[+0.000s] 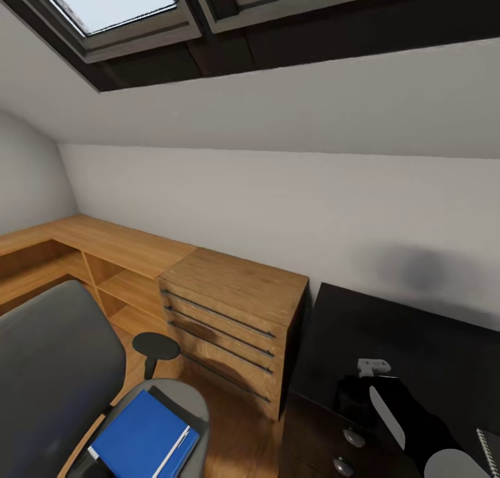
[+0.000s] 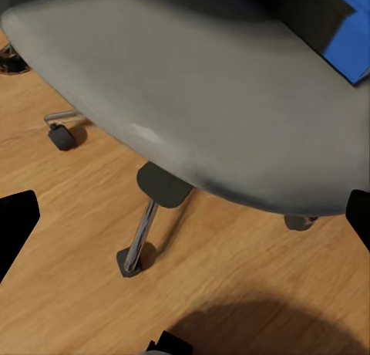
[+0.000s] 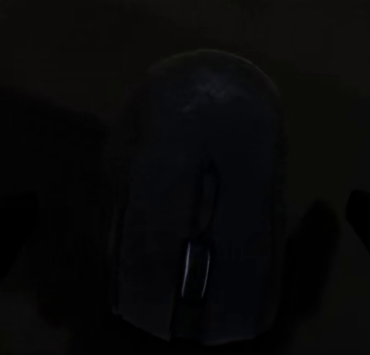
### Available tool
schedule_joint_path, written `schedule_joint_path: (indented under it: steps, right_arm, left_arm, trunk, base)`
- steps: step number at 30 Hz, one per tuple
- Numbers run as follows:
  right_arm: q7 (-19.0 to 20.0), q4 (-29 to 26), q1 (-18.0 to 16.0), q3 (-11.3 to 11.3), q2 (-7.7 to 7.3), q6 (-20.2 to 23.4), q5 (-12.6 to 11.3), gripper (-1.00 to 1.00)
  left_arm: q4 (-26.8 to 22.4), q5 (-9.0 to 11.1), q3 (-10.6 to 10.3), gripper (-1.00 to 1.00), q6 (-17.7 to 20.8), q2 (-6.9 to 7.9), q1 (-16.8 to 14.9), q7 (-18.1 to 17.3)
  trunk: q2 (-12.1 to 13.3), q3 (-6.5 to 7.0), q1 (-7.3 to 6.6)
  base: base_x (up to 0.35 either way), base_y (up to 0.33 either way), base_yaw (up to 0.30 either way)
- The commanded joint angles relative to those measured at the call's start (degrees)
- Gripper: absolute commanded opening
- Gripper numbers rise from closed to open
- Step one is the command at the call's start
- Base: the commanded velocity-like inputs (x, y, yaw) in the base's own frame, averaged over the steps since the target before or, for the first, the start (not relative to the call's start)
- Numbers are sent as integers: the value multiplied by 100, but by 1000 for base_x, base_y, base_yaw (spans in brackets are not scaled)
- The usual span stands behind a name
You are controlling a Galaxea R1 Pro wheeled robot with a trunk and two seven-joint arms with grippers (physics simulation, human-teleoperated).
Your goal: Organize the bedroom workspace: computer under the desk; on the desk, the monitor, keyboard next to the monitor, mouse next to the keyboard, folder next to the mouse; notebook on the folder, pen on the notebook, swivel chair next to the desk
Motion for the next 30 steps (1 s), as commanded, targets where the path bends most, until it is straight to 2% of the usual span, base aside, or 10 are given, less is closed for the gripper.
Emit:
schedule_joint_path:
  steps: [1, 4, 27, 28, 30]
  right_arm:
    - [-38, -8, -4, 30, -8, 21, -52, 100]
    - [-38, -8, -4, 30, -9, 21, -54, 100]
    - [-38, -8, -4, 33, -15, 20, -56, 100]
    - [-38, -8, -4, 34, -15, 20, -56, -100]
    - [-38, -8, -4, 36, -12, 20, -56, -100]
  left_arm:
    - [6, 64, -43, 100, -17, 0, -4, -30]
    - [6, 64, -43, 100, -17, 0, -4, -30]
    - [6, 64, -43, 100, -17, 0, -4, -30]
    - [6, 64, -43, 100, -17, 0, -4, -30]
    - [6, 64, -43, 100, -17, 0, -4, -30]
  trunk:
    - [-46, -25, 23]
    - [-166, -79, 89]
    - [-166, -79, 89]
    - [-166, -79, 89]
    - [-166, -79, 89]
  base:
    - [0, 0, 0]
    - [0, 0, 0]
    - [0, 0, 0]
    - [0, 0, 0]
    - [0, 0, 0]
